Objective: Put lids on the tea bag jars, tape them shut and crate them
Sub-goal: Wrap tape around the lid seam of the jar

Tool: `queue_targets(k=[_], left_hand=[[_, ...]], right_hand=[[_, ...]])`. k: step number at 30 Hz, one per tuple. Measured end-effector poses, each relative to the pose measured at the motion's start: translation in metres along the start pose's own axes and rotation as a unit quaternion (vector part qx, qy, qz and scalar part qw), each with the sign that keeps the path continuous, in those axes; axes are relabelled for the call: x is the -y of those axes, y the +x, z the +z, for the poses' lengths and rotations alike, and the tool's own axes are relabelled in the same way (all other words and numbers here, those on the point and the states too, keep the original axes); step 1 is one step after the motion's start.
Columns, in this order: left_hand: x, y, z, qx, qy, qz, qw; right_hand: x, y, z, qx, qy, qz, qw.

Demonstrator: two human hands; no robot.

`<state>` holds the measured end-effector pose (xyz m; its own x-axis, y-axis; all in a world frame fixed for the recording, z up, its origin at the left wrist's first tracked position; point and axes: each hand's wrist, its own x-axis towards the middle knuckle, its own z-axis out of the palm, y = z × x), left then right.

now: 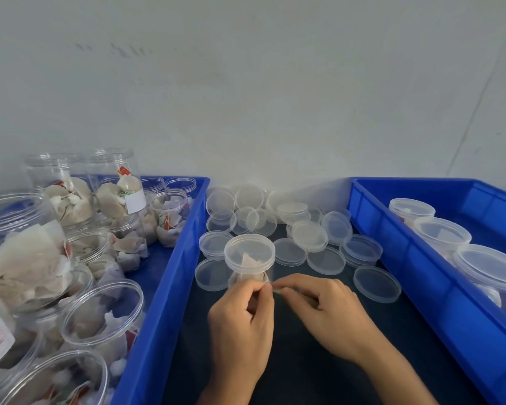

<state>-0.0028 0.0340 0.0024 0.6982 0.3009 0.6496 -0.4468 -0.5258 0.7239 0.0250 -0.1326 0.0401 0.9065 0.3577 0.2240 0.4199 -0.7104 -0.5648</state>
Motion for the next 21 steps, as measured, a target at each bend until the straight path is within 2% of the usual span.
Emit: queue_targets(k=[3,7,13,15,18,21], left_hand=[[0.000,0.001,-0.001,-0.001,-0.003,-0.013,1.000],[0.001,0.001,-0.003,-0.008,0.000,-0.009,1.000],[0.008,0.009,-0.009,-0.131,-0.013,-0.070,0.989],[0.012,0.012,-0.009,-0.083,-0.025,-0.084,0.993],[0.014,0.018,-0.007,0.030,-0.101,-0.069,0.992],[0.016,0.020,-0.005,0.073,-0.123,-0.044,0.989]], right_hand=[[0.004,0.003,-0.006,-0.001,0.019,0.010,1.000],[0.011,0.005,-0.006,-0.043,-0.051,0.010,0.998],[0.020,0.004,-0.005,-0.174,-0.209,-0.095,0.958],[0.023,0.008,-0.004,-0.179,-0.232,-0.107,0.950],[0.025,0.014,-0.004,-0.178,-0.265,-0.102,0.942],[0.027,0.019,-0.005,-0.169,-0.295,-0.098,0.935]])
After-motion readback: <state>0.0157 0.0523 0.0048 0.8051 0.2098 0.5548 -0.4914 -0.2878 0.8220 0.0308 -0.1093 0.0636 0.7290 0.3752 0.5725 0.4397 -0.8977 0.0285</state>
